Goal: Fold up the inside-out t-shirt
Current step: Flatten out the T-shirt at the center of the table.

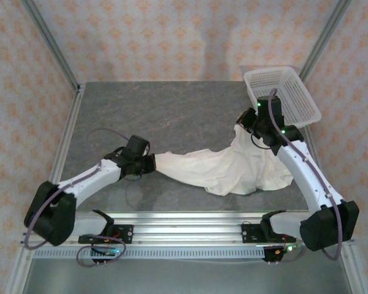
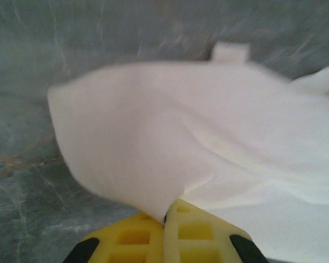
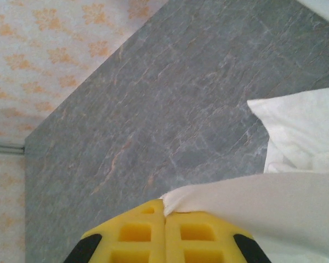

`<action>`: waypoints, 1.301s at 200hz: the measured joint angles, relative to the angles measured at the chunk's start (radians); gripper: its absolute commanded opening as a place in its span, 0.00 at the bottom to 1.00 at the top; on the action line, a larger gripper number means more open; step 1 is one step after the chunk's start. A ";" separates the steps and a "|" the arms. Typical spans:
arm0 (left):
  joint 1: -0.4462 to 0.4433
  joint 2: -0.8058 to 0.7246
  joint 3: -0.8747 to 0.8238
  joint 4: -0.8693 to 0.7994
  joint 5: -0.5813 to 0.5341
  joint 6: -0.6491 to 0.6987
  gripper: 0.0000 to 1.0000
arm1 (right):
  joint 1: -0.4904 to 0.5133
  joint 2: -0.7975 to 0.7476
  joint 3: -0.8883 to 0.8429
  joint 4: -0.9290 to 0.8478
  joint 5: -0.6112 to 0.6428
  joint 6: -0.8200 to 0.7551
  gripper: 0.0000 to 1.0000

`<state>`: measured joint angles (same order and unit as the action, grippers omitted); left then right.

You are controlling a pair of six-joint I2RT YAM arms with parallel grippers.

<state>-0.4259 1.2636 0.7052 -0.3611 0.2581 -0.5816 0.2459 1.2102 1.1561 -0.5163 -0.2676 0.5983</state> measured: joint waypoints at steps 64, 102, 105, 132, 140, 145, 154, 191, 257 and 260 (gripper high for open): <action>0.001 -0.320 0.505 -0.383 -0.148 0.150 0.00 | 0.001 -0.214 0.231 -0.014 -0.254 -0.024 0.00; 0.001 -0.366 0.835 -0.486 -0.187 0.210 0.00 | 0.005 -0.407 0.388 0.133 -0.220 -0.025 0.00; 0.001 -0.368 0.854 -0.495 -0.189 0.215 0.00 | 0.005 -0.418 0.402 0.137 -0.208 -0.027 0.00; 0.001 -0.365 0.957 -0.549 -0.230 0.239 0.00 | 0.005 -0.454 0.523 0.150 -0.072 -0.039 0.00; 0.001 -0.360 0.962 -0.564 -0.248 0.245 0.00 | 0.005 -0.449 0.546 0.133 -0.024 -0.043 0.00; 0.002 -0.353 0.963 -0.575 -0.259 0.251 0.00 | 0.005 -0.442 0.560 0.112 0.010 -0.045 0.00; 0.008 -0.336 0.963 -0.593 -0.269 0.259 0.00 | 0.005 -0.422 0.585 0.068 0.063 -0.047 0.00; 0.102 -0.196 0.861 -0.590 -0.211 0.269 0.00 | 0.005 -0.225 0.640 -0.135 0.228 -0.079 0.00; 0.187 0.269 0.537 -0.358 -0.003 0.224 0.10 | 0.004 0.133 0.253 -0.175 0.319 -0.125 0.00; 0.191 0.285 0.522 -0.342 0.000 0.217 0.12 | 0.004 0.144 0.239 -0.175 0.320 -0.126 0.00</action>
<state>-0.2352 1.5482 1.2270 -0.7033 0.2577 -0.3649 0.2497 1.3540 1.3952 -0.6914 0.0528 0.4728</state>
